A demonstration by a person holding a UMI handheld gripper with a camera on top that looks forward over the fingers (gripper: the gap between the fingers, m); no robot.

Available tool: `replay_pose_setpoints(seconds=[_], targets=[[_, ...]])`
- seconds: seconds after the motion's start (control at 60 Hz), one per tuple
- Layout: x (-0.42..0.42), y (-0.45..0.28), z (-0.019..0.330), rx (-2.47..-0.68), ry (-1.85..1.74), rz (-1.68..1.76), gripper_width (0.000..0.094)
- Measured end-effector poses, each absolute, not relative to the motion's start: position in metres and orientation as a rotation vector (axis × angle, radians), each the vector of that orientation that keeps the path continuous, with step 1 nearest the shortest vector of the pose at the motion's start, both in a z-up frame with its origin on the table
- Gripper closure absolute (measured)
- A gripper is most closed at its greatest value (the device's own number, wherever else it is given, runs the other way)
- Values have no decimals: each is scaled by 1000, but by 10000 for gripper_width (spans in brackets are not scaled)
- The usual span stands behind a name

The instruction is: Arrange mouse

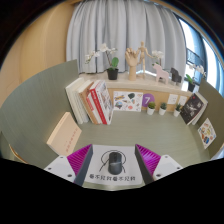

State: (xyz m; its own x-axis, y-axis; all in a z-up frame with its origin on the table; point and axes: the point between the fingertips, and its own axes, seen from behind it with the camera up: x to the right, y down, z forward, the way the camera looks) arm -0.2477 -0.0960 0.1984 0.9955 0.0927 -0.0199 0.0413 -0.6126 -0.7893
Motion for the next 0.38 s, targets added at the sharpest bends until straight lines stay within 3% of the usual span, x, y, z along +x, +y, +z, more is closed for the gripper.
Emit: replay_pose_setpoints(seconds=[0.383], targets=[[-252,-104,225,-2186,-123,56,93]])
